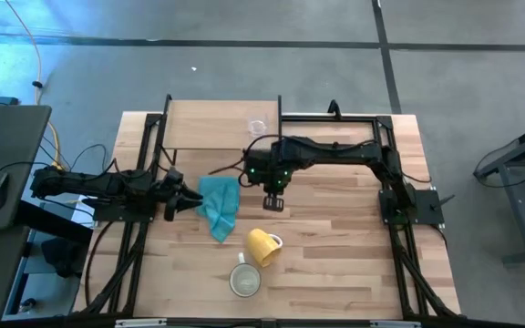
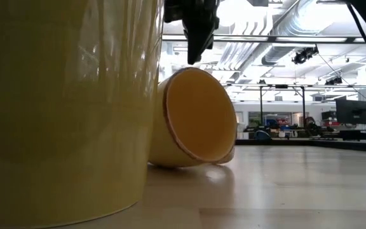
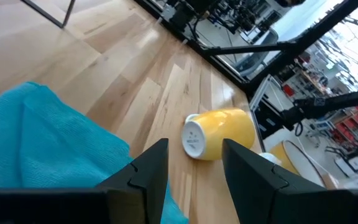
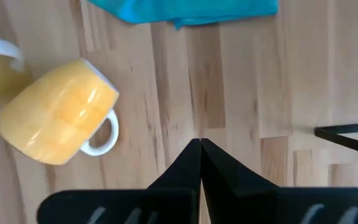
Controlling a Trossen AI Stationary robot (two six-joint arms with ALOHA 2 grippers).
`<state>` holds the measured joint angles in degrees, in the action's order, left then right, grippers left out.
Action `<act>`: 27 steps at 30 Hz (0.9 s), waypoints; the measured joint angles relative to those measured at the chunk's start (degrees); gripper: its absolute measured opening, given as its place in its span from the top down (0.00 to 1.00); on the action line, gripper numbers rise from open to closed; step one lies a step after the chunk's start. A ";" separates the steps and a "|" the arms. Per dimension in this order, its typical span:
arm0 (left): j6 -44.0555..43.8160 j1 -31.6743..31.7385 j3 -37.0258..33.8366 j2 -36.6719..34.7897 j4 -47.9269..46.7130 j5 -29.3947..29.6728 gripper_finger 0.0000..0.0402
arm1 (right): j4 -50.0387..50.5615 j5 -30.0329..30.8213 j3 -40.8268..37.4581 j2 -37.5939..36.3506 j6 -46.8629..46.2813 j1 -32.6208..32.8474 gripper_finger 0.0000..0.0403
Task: Stack small to large cups/mugs on shelf
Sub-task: Put the yellow mug on the shelf
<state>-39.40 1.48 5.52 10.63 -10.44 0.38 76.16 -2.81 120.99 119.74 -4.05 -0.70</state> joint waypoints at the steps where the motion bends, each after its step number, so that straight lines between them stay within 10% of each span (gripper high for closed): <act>1: -0.04 0.00 0.00 0.00 0.00 -0.20 0.66 | 0.05 0.90 0.00 0.00 0.00 0.63 1.00; 27: -0.44 0.00 -0.02 0.00 0.00 -3.60 0.66 | -16.90 8.29 0.00 -0.02 5.64 7.88 1.00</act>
<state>-39.84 1.48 5.50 10.63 -10.44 -3.22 59.26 5.48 120.99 119.72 1.59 7.18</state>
